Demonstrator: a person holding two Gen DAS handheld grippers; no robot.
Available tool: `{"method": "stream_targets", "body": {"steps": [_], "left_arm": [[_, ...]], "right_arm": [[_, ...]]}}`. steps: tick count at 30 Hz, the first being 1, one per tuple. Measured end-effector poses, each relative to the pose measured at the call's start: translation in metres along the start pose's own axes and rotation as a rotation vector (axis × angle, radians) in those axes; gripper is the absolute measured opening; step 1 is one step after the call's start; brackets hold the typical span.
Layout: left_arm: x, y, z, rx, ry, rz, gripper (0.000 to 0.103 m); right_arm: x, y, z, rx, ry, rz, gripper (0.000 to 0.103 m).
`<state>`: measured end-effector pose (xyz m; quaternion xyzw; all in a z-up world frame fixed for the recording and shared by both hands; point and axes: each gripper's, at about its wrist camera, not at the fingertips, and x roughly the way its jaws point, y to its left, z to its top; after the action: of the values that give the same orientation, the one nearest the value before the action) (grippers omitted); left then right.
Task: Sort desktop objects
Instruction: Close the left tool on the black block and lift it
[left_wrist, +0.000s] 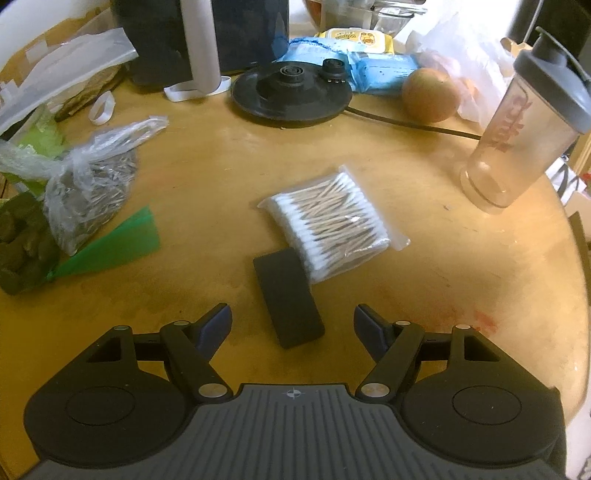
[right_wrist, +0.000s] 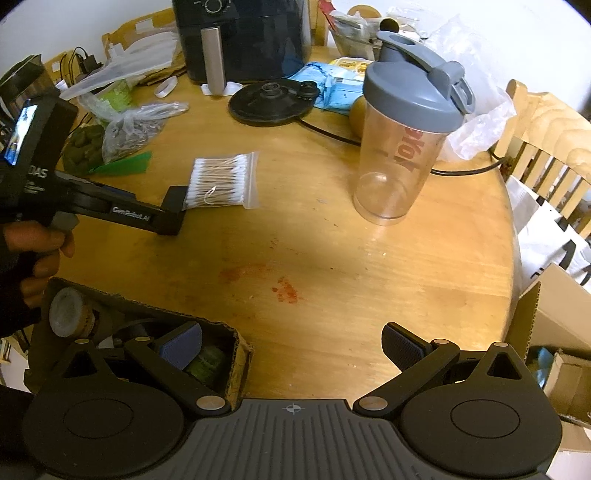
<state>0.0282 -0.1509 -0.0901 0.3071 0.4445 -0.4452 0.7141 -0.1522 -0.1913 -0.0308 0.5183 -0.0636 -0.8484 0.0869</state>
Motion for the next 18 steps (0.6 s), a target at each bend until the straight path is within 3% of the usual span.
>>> {"method": "stream_targets", "body": {"steps": [2,5,8,12,18], "left_arm": [[0.006,0.000,0.002,0.003,0.004,0.003,0.072],[0.013,0.000,0.004,0.023,0.007,0.004,0.060],[0.021,0.001,0.006,0.028,0.013,0.009,0.058],[0.028,0.002,0.006,0.033,0.028,0.008,0.037],[0.025,0.005,0.003,0.044,0.017,0.009,0.033]], "right_arm": [[0.000,-0.002,-0.001,0.007,-0.001,-0.004,0.103],[-0.001,-0.004,-0.002,0.018,-0.001,-0.009,0.103],[-0.001,-0.006,-0.002,0.028,-0.001,-0.013,0.103],[-0.002,-0.008,-0.004,0.037,-0.003,-0.019,0.103],[-0.003,-0.009,-0.006,0.050,-0.003,-0.025,0.103]]}}
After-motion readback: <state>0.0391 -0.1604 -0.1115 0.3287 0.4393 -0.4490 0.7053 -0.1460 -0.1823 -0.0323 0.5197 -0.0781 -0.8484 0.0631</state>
